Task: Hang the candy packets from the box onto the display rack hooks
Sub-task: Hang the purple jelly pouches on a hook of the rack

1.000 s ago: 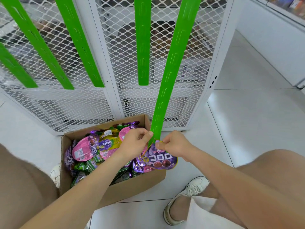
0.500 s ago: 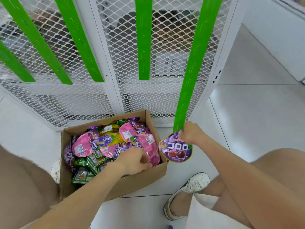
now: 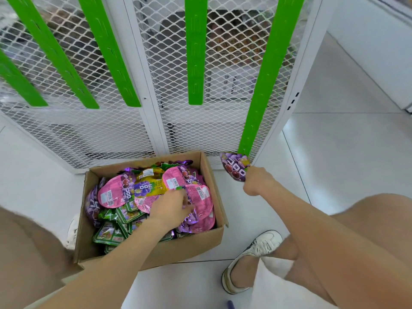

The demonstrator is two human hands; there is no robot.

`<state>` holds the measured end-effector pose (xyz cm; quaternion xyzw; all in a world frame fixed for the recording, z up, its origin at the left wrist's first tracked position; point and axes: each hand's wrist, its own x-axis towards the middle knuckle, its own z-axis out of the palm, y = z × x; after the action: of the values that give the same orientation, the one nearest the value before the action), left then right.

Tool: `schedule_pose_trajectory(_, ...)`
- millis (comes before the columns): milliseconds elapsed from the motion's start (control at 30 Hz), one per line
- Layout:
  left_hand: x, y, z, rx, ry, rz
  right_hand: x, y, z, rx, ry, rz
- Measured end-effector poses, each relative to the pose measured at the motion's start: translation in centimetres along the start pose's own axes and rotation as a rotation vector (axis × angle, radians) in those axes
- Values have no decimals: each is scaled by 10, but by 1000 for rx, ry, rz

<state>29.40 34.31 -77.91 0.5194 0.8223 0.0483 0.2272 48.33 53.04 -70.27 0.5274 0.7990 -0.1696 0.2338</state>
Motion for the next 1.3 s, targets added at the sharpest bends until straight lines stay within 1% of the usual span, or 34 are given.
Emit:
schedule_pose_trajectory(33, 2, -2, 0, 9, 70, -33, -4, -9, -3, -59, -33, -54)
schedule_pose_trajectory(67, 7, -6, 3, 18, 84, -36, -7, -18, -7, -98, -64, -118)
schedule_pose_trajectory(133, 15, -14, 6, 78, 16, 7, -9, -36, -13, -158, -86, -227)
schedule_pose_trajectory(200, 17, -17, 6, 224, 39, 64, -11, -50, -18, -225, -75, -307)
schedule_pose_trajectory(300, 17, -13, -1, 315, 166, 142, -11, -59, -26, -336, -48, -363)
schedule_pose_trajectory(400, 27, -11, -12, 273, 290, 266, -10, -54, -33, -364, -66, -374)
schedule_pose_trajectory(433, 30, -7, -18, 146, 279, 309, -10, -52, -36, -352, -86, -387)
schedule_pose_trajectory(500, 30, 8, -34, -134, 194, 353, -8, -45, -39, -295, -182, -433)
schedule_pose_trajectory(567, 30, 20, -44, -328, 156, 322, -12, -38, -43, -122, -303, -461)
schedule_pose_trajectory(600, 31, 24, -48, -407, 159, 299, -11, -35, -44, -83, -317, -481)
schedule_pose_trajectory(633, 30, 26, -51, -479, 168, 274, -12, -32, -45, -48, -290, -517)
schedule_pose_trajectory(700, 29, 30, -59, -638, 200, 231, -8, -23, -45, -49, -145, -574)
schedule_pose_trajectory(767, 28, 34, -66, -794, 226, 189, -5, -15, -51, -5, -97, -558)
schedule_pose_trajectory(867, 22, 44, -74, -910, 239, 150, -5, -3, -62, 189, -113, -523)
schedule_pose_trajectory(967, 22, 49, -76, -1038, 212, 59, -3, 6, -75, 454, 18, -467)
schedule_pose_trajectory(1000, 23, 52, -76, -1077, 176, 34, -4, 10, -82, 486, 42, -469)
schedule_pose_trajectory(1033, 25, 55, -75, -1070, 136, 26, -6, 14, -88, 465, 53, -481)
schedule_pose_trajectory(1067, 29, 58, -73, -1018, 121, 38, -6, 20, -95, 387, 75, -505)
schedule_pose_trajectory(1167, 42, 75, -77, -649, 150, 176, -4, 41, -110, 120, 160, -501)
schedule_pose_trajectory(1233, 51, 94, -87, -576, 143, 213, 5, 55, -117, 94, 198, -472)
schedule_pose_trajectory(1300, 68, 114, -96, -575, 141, 207, 16, 64, -124, 133, 200, -435)
